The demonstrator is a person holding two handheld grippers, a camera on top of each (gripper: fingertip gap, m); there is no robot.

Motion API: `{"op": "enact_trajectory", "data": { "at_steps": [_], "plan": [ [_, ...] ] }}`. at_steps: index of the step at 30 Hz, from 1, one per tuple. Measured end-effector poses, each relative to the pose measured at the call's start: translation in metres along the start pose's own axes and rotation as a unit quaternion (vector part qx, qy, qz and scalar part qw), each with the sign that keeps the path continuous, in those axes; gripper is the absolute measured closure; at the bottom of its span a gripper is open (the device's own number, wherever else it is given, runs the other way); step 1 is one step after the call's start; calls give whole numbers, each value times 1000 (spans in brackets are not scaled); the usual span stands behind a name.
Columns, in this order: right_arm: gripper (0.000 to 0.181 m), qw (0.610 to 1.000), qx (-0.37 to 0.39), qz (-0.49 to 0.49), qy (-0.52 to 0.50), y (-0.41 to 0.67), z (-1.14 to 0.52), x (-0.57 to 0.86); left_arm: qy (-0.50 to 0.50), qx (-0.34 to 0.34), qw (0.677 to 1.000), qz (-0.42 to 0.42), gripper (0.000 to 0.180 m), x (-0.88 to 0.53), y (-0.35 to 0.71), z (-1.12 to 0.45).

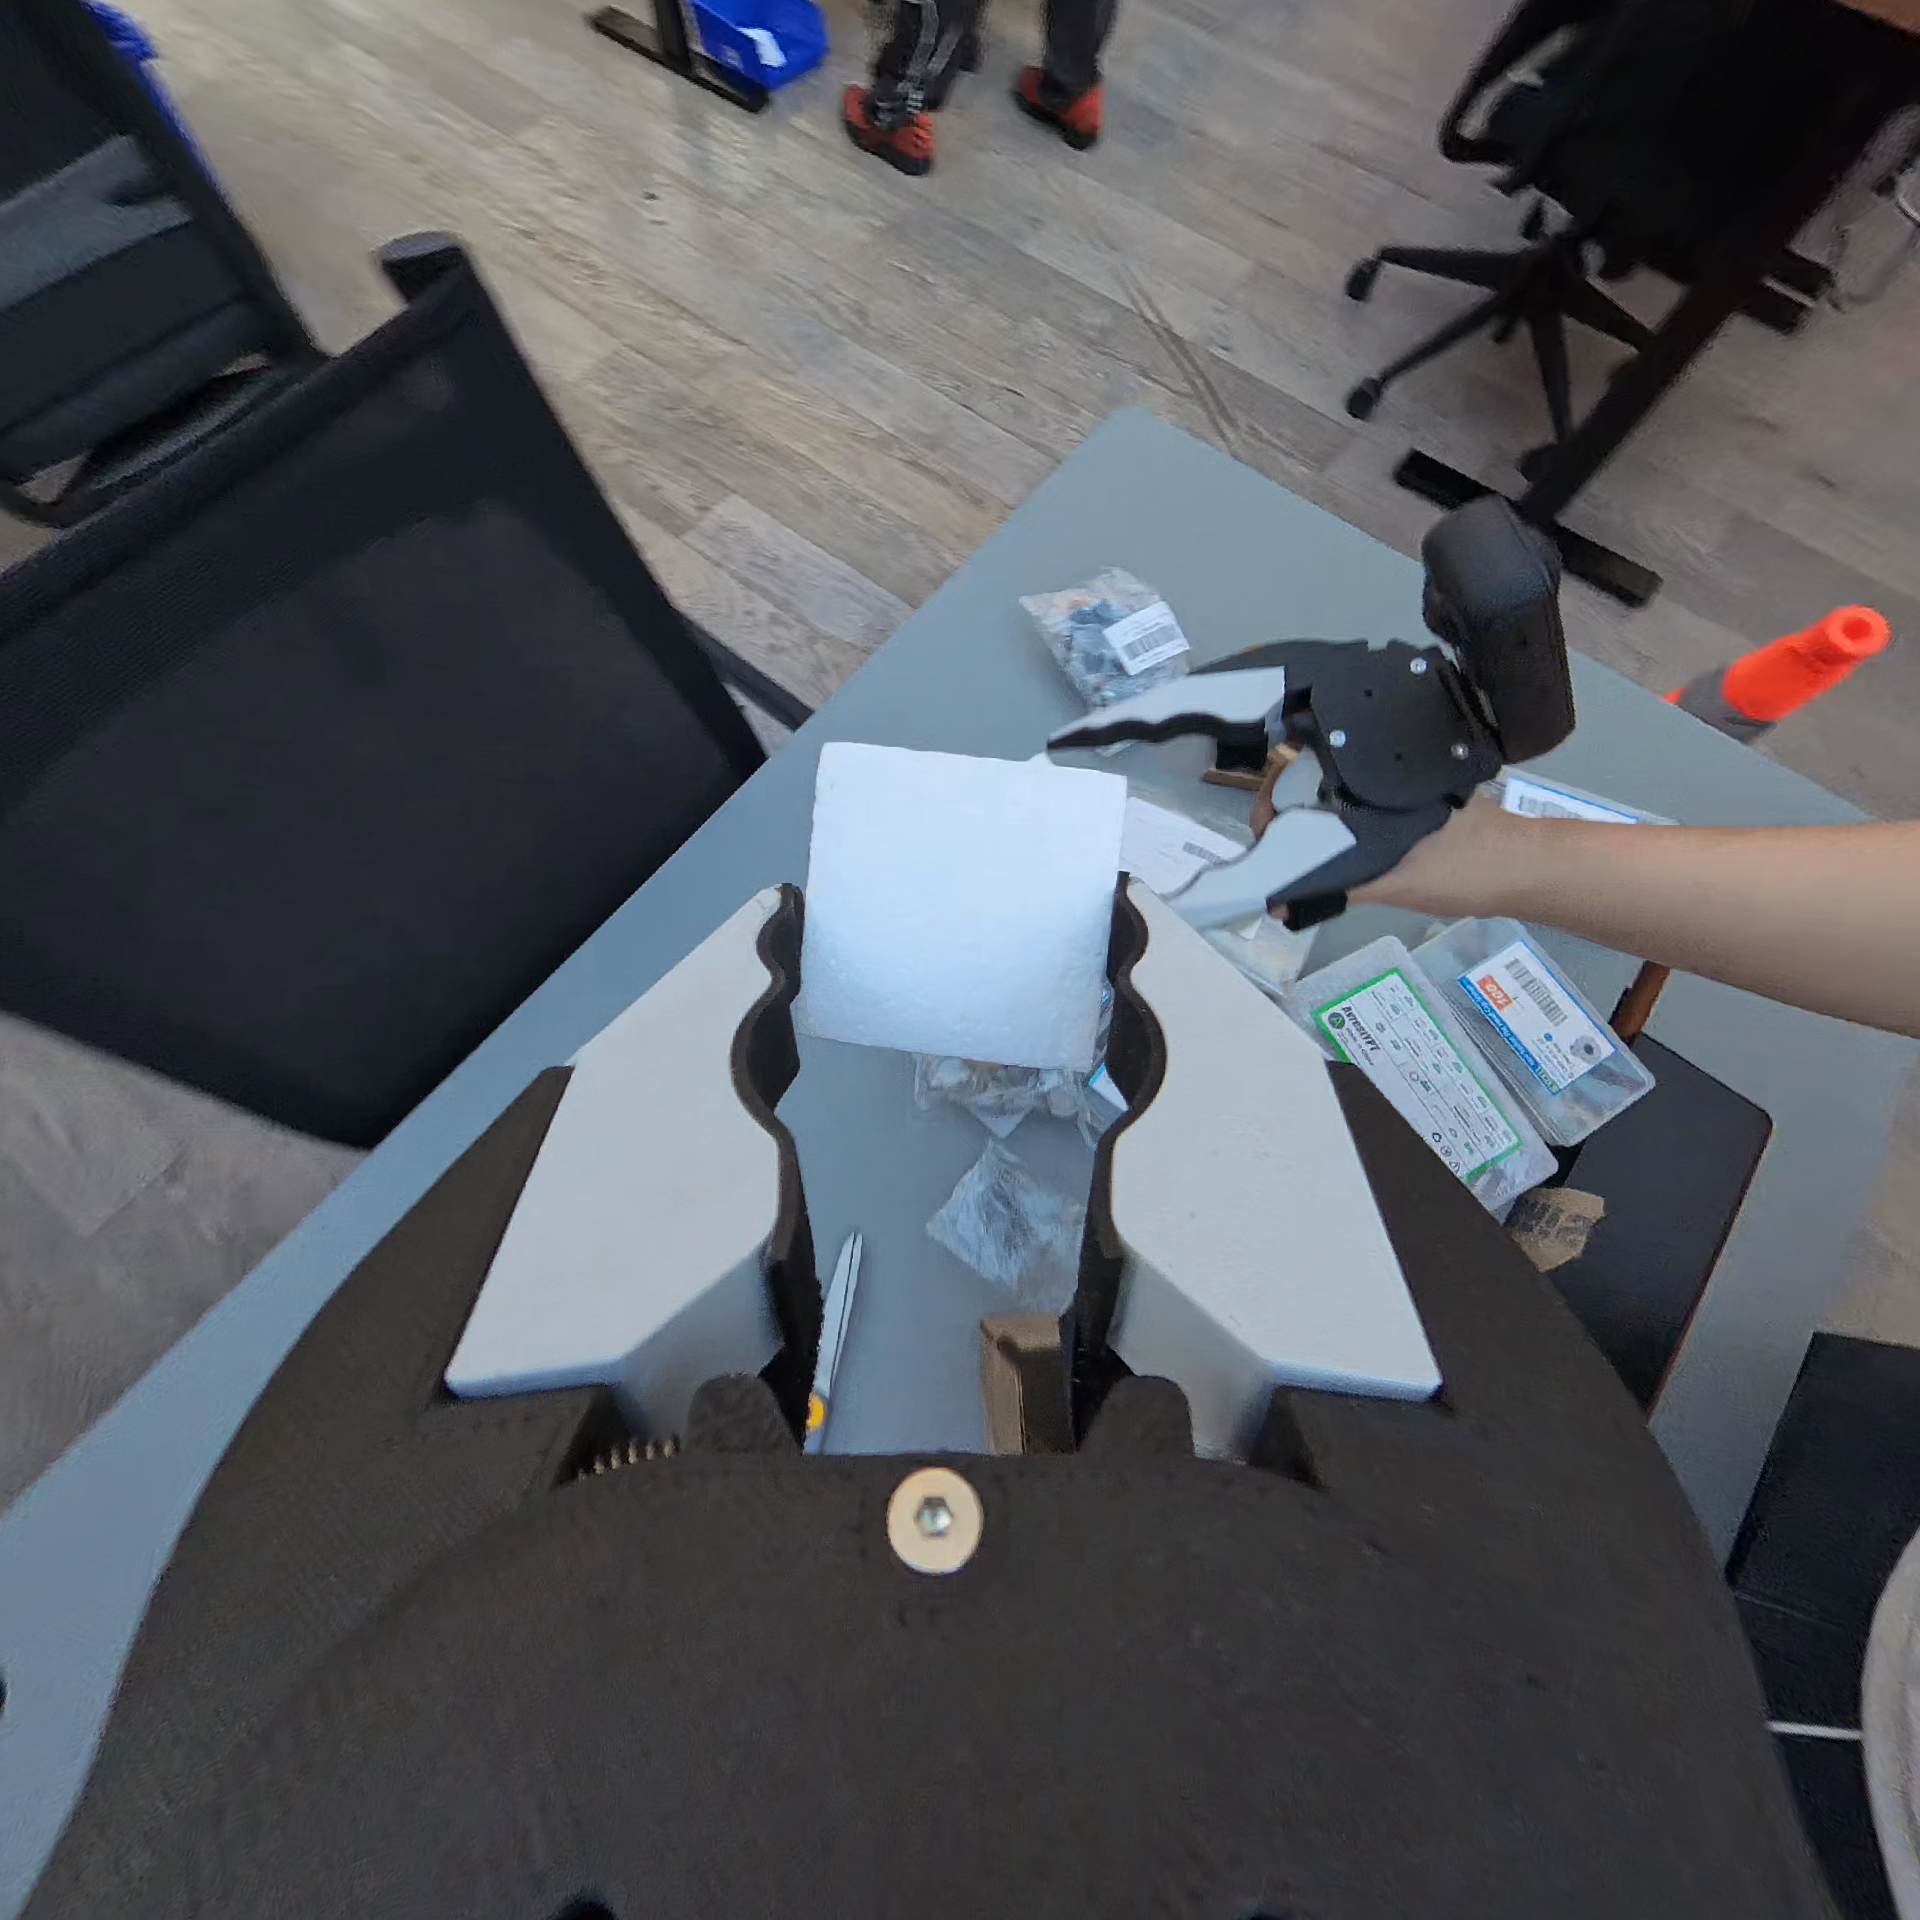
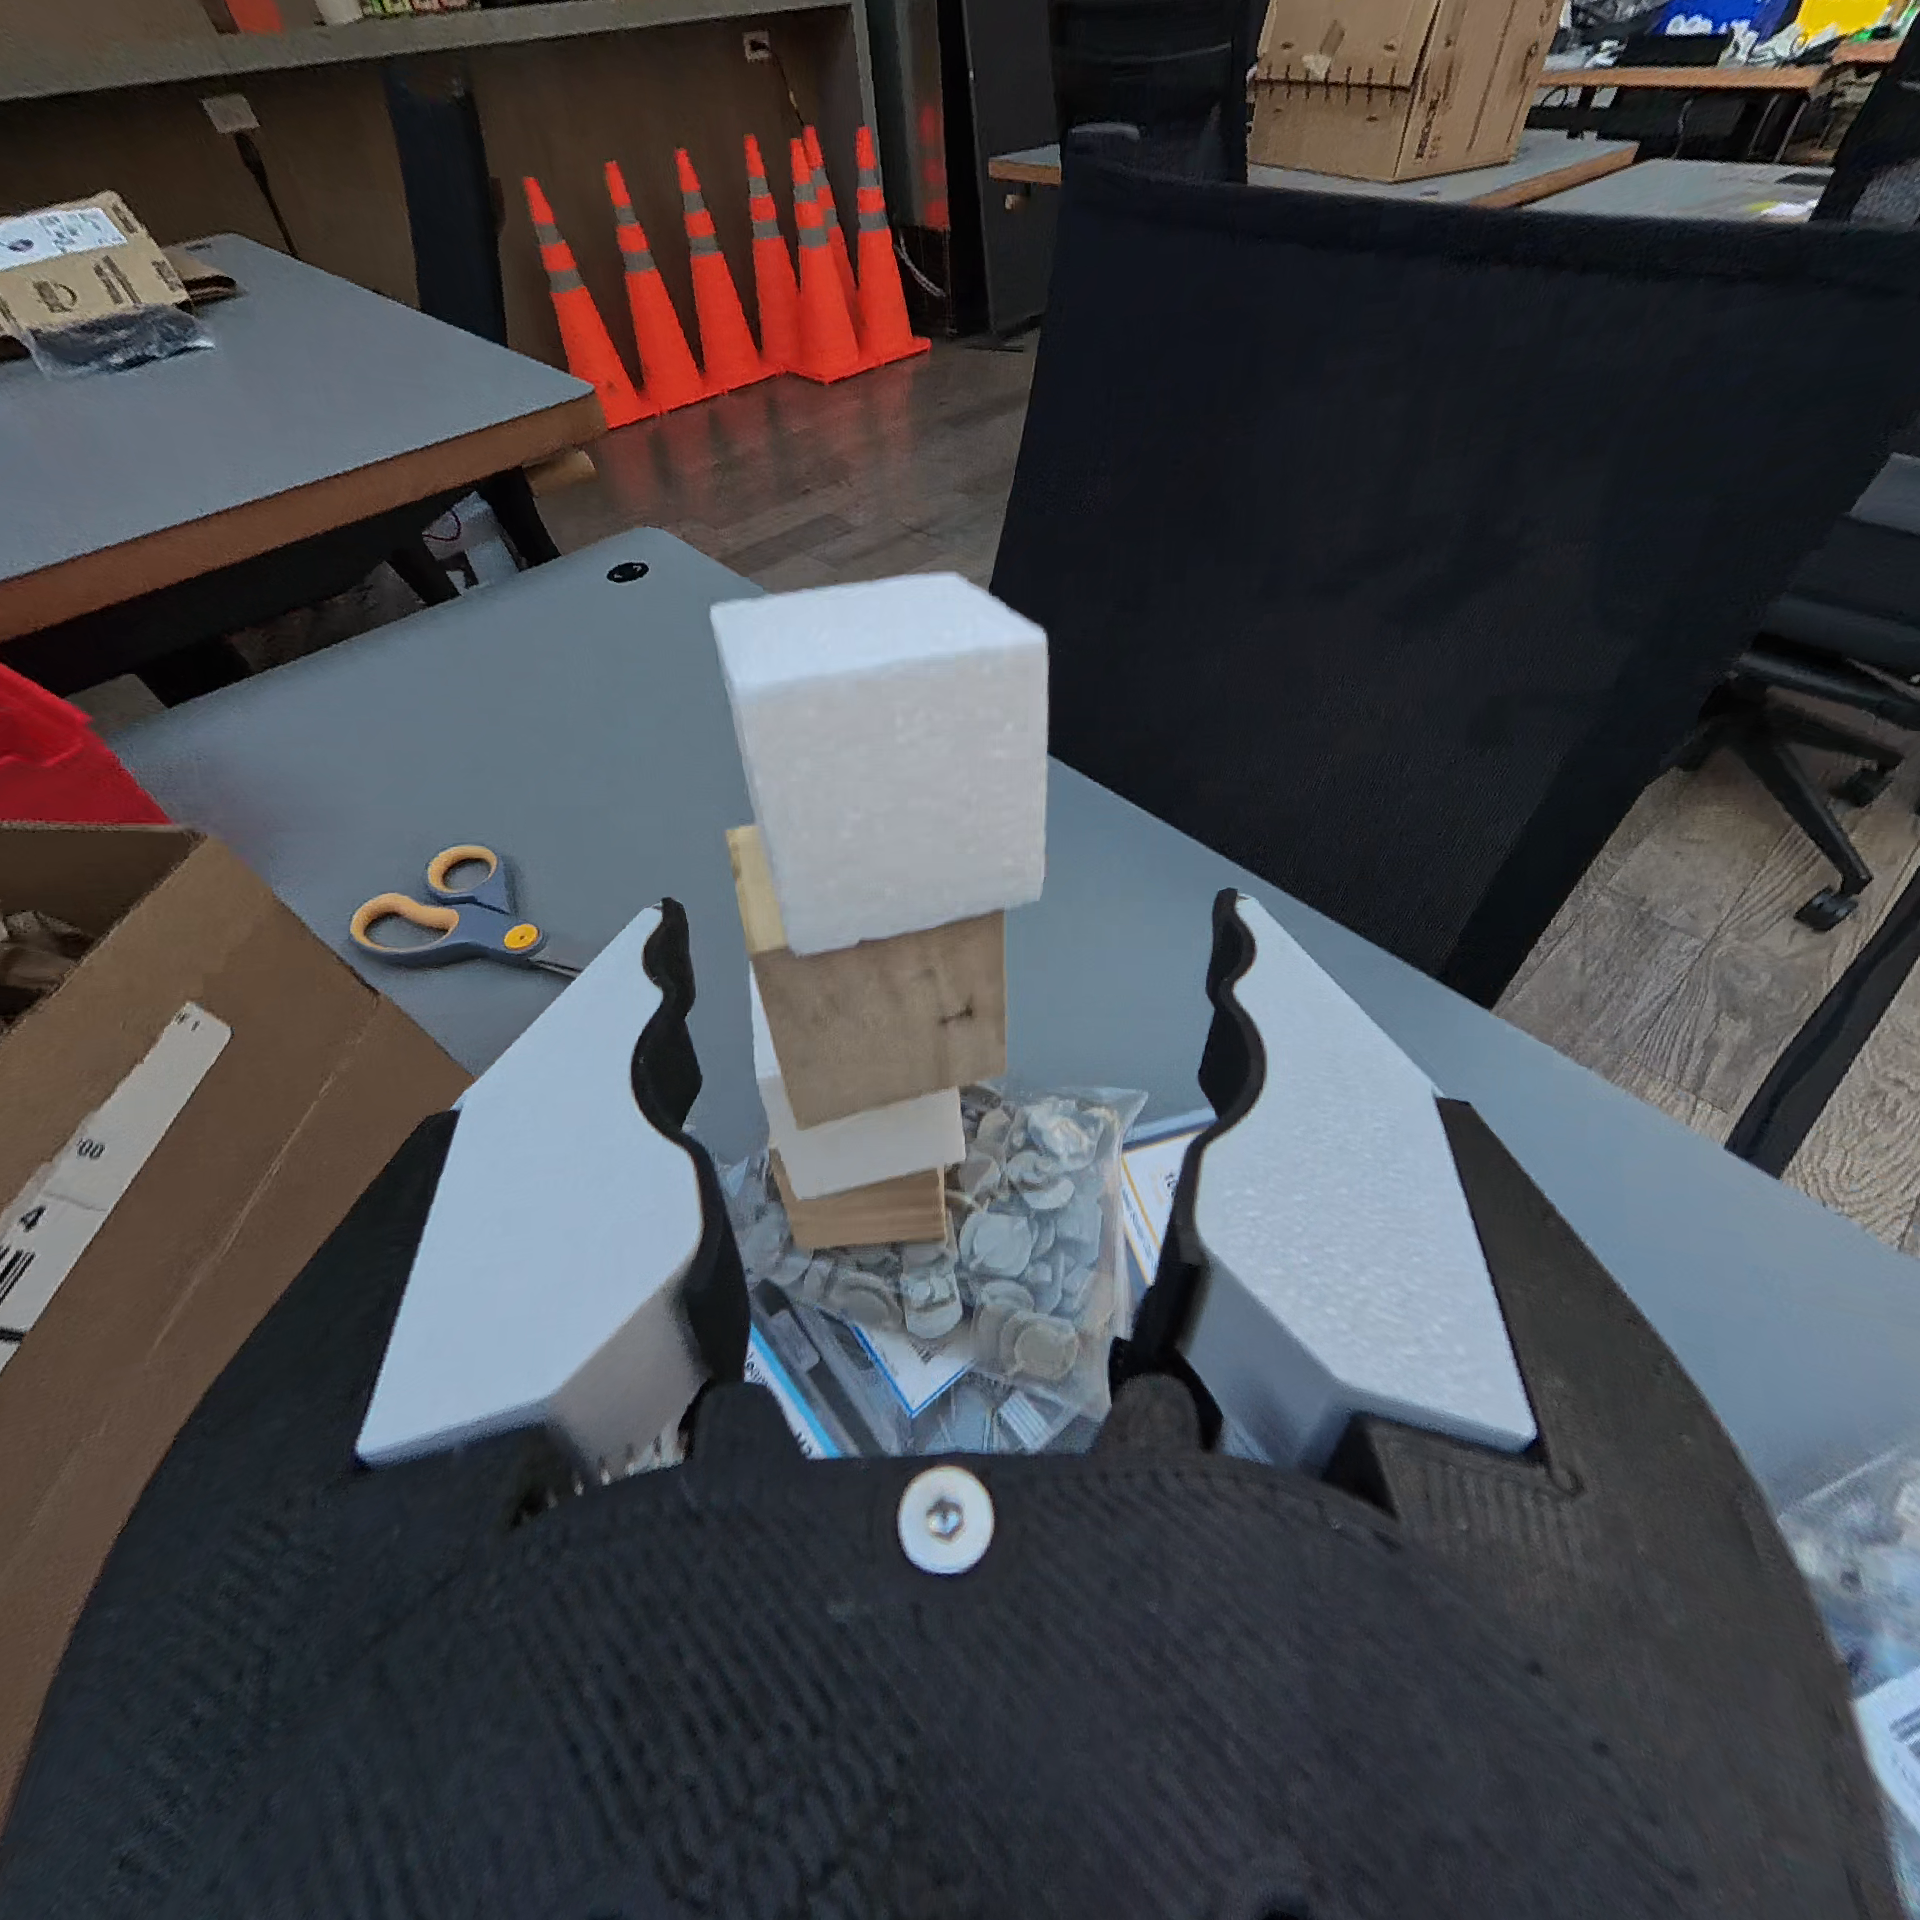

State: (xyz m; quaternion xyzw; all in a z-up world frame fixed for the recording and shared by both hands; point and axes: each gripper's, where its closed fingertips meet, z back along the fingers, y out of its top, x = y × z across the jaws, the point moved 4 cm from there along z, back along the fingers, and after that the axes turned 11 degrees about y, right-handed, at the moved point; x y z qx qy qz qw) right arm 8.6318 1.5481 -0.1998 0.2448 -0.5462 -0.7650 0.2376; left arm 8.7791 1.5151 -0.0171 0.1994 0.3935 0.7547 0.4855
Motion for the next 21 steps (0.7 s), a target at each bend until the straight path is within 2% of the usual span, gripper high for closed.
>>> {"op": "enact_trajectory", "data": {
  "at_steps": [3,6,7,10,13,19,21],
  "plan": [
    [84,999,-12,-6,45,20,-22,7,77,-12,994,76,122,-13,-70,86],
    [102,995,-39,14,90,28,-41,3,134,-41,975,172,122,-17,-171,156],
    [127,992,-58,25,112,28,-48,-1,146,-47,965,210,122,-17,-205,175],
    [128,984,-112,49,129,30,-61,-3,167,-44,935,309,122,-17,-280,223],
    [129,981,-136,69,120,33,-57,-6,187,-38,911,366,122,-20,-328,251],
    [128,983,-142,74,93,41,-57,-9,209,-41,896,390,122,-37,-376,261],
    [128,986,-128,65,89,46,-57,-11,224,-66,888,396,122,-46,-392,261]
  ]
}}
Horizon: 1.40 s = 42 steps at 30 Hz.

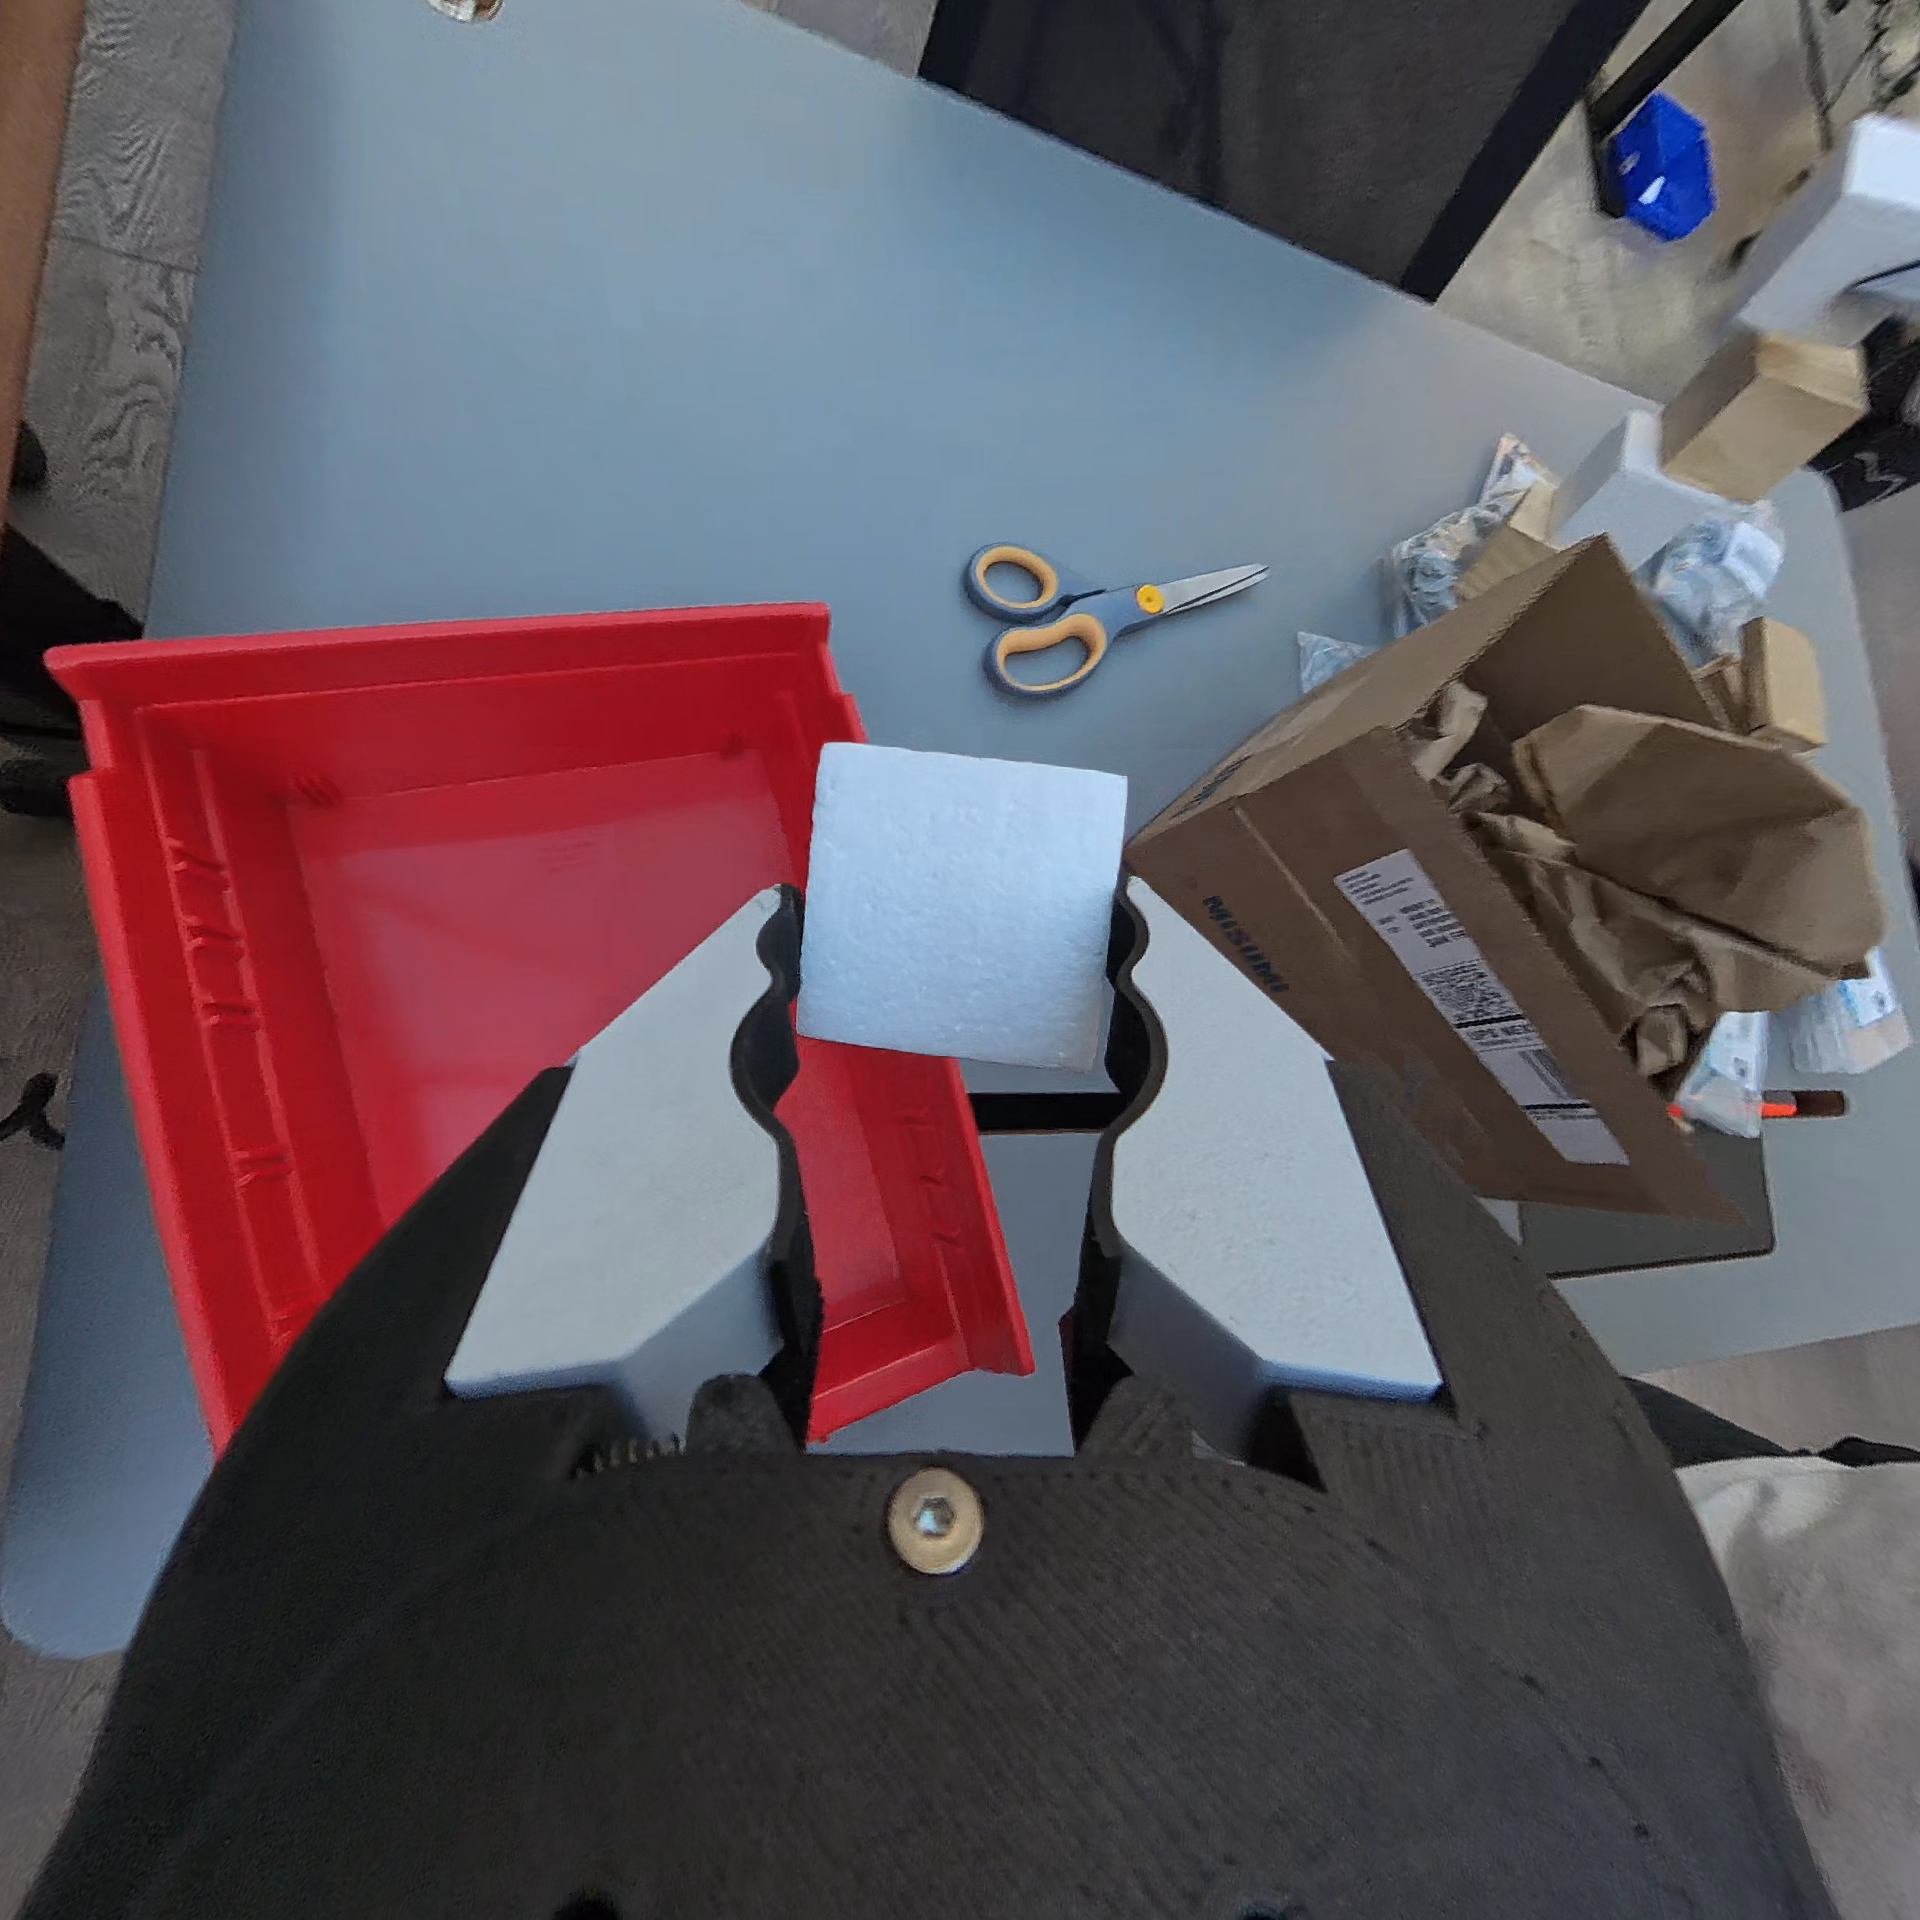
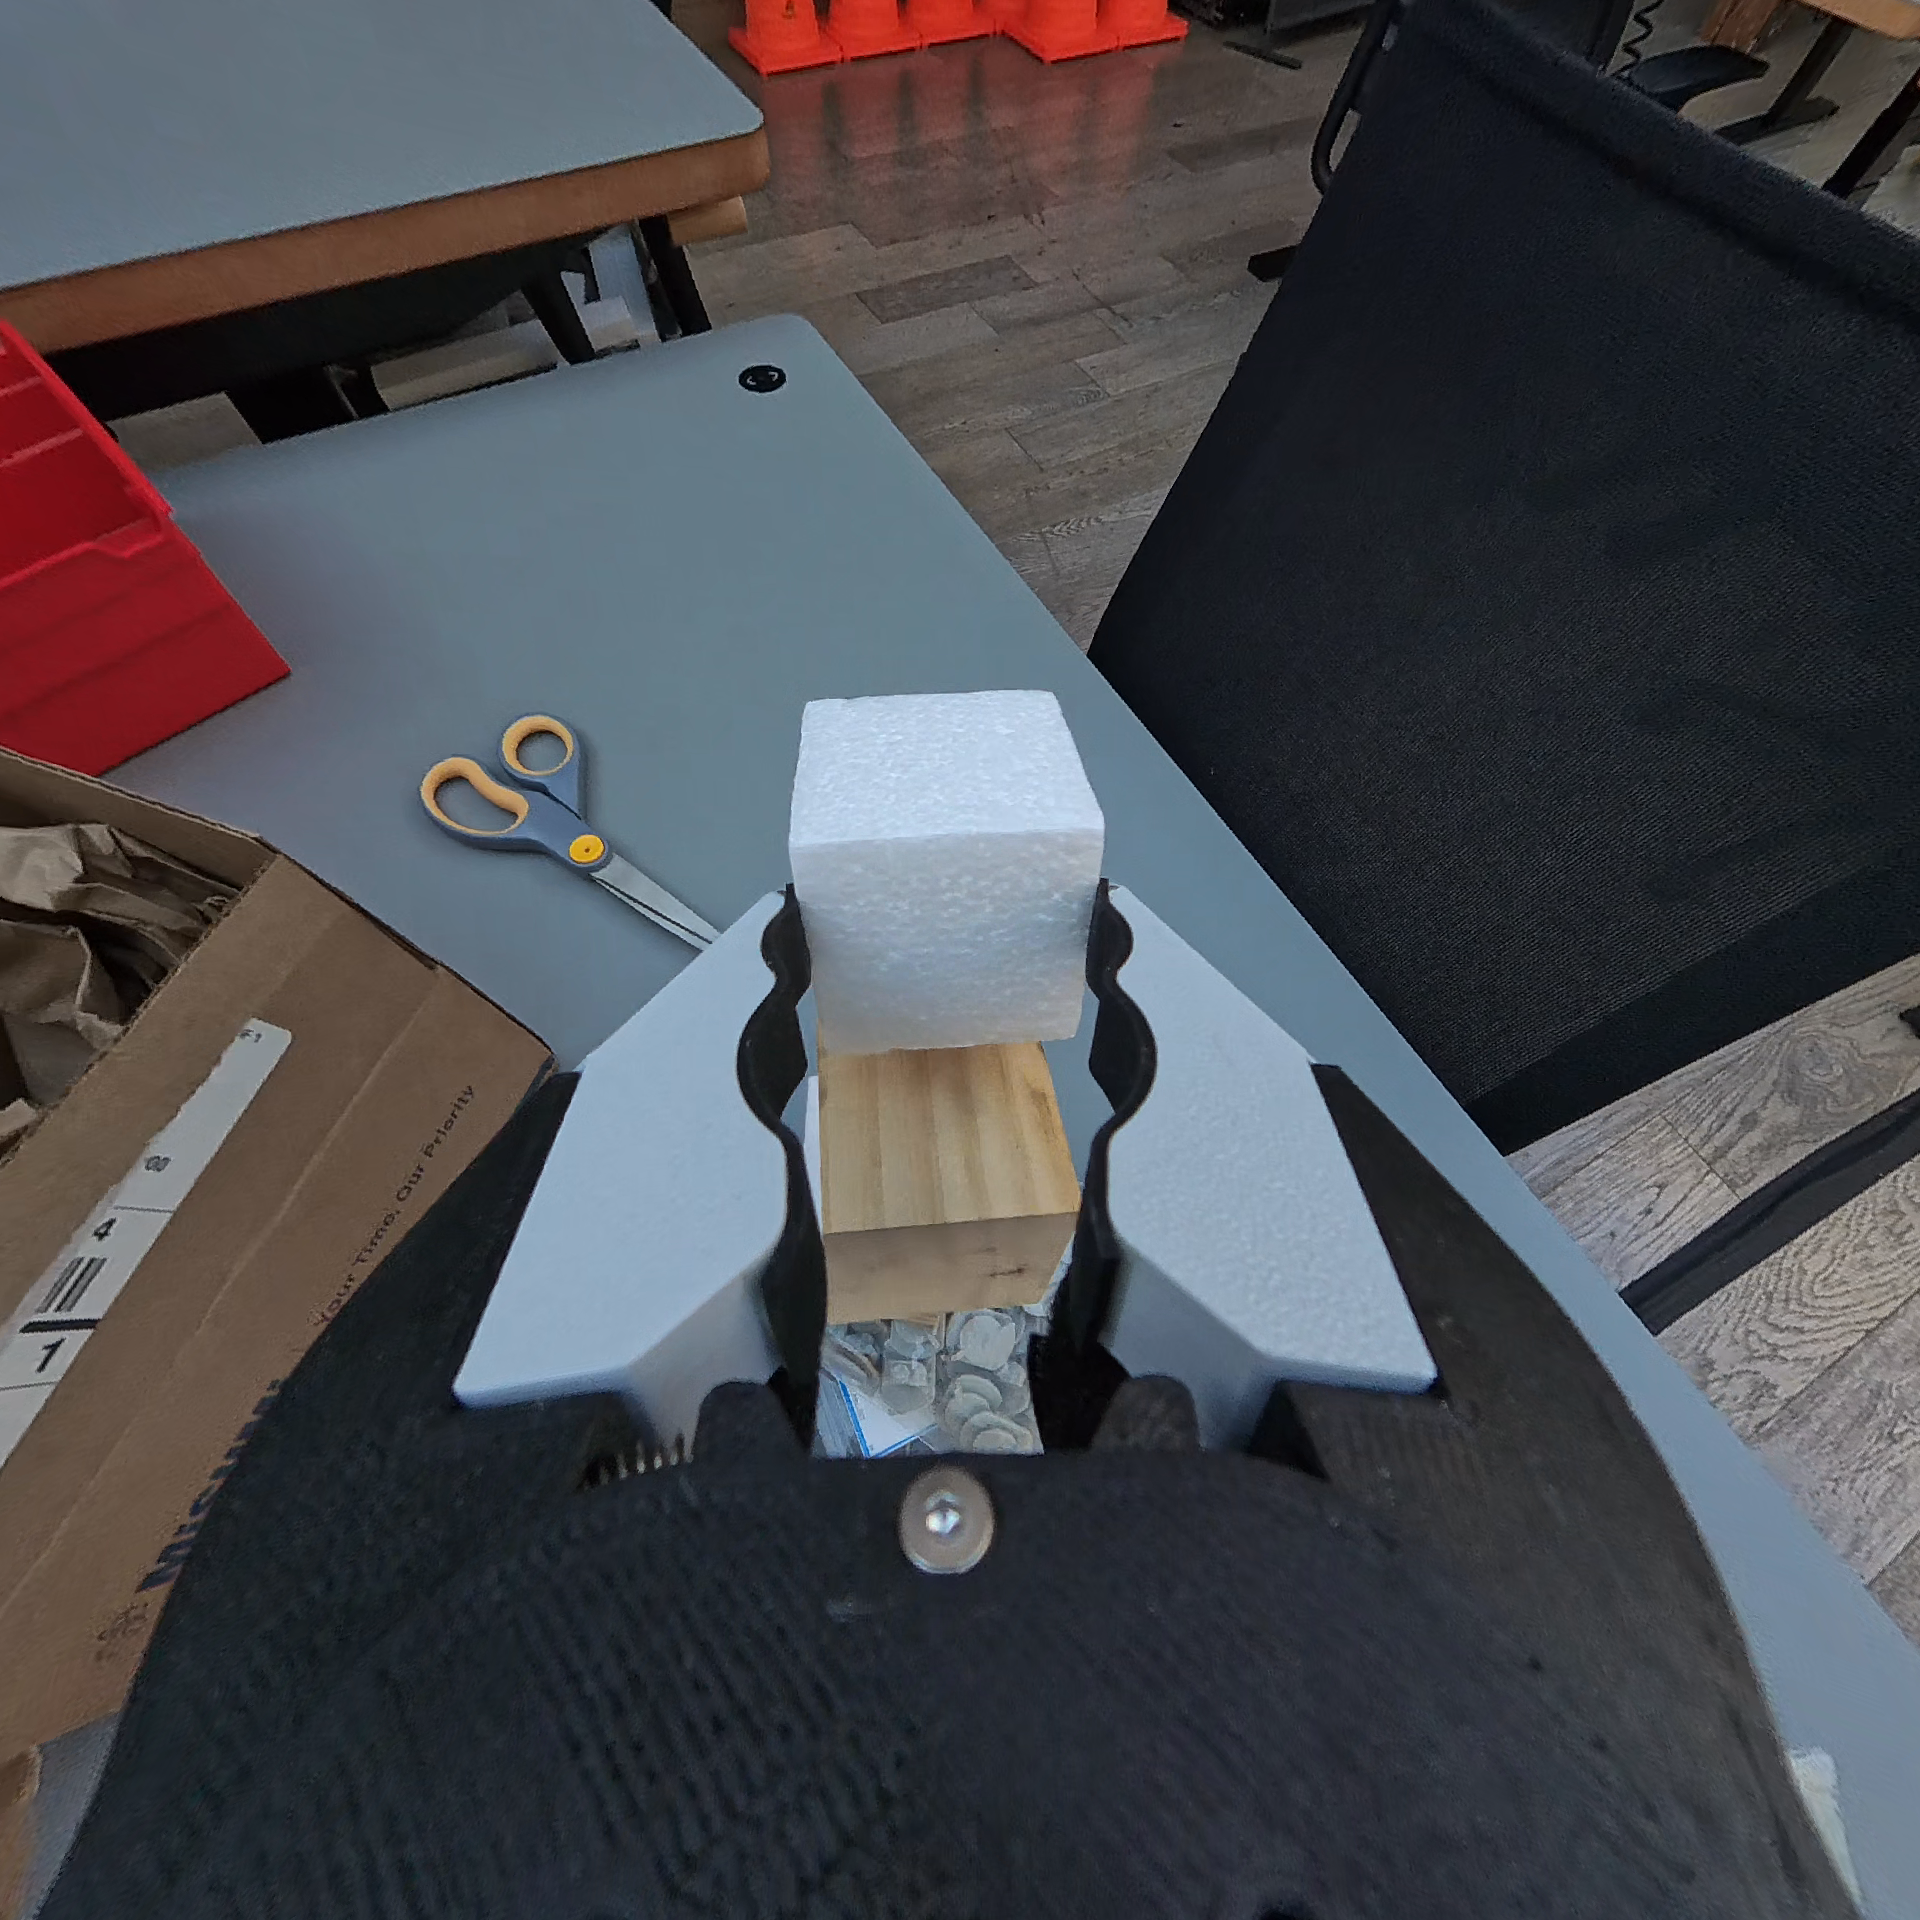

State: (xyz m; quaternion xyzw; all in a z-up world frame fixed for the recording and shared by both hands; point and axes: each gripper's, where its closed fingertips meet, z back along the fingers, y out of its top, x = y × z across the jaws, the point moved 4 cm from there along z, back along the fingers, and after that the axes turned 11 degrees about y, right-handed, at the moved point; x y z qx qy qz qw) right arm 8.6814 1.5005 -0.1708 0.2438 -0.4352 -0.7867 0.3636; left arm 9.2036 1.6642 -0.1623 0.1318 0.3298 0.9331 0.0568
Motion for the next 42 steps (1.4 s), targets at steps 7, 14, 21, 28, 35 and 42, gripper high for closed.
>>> {"op": "enact_trajectory", "data": {
  "at_steps": [7,14,21,28,35,42],
  "plan": [
    [128,999,27,3,-25,15,15,-12,119,-121,984,-50,122,-51,-51,-31],
    [128,998,48,8,-39,27,29,-23,139,-140,978,-60,122,-69,-67,-38],
    [128,995,82,13,-51,45,43,-35,158,-148,974,-69,121,-77,-77,-37],
    [128,990,131,32,-32,105,62,-113,131,-123,981,-70,121,-80,-68,-37],
    [129,984,42,-47,170,141,-73,-311,62,-95,988,-103,118,-88,-62,-40],
    [128,951,-188,-49,240,68,-285,-428,39,-80,993,-82,109,-119,-83,-1]
  ]
}}
